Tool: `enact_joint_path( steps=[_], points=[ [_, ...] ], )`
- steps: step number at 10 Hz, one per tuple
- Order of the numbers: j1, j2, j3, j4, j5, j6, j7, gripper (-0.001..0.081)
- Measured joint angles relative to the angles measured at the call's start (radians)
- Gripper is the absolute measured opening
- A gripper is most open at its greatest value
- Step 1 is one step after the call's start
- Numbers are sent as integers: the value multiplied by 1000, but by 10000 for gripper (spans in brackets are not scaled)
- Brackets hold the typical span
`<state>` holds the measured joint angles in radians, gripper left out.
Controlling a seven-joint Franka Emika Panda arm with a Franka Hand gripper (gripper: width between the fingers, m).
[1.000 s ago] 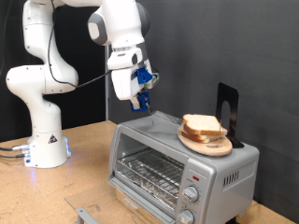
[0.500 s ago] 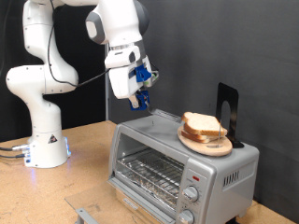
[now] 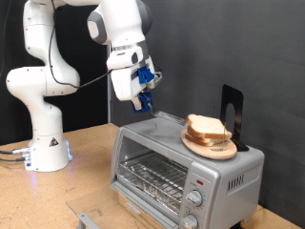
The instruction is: Make a piece of toast with the oven
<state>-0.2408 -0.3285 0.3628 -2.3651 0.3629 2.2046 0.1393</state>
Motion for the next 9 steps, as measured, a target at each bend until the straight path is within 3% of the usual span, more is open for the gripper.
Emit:
enact_joint_path(
  steps=[9],
  points=[
    [0,125,24,87,-46,37,76,400]
  ],
)
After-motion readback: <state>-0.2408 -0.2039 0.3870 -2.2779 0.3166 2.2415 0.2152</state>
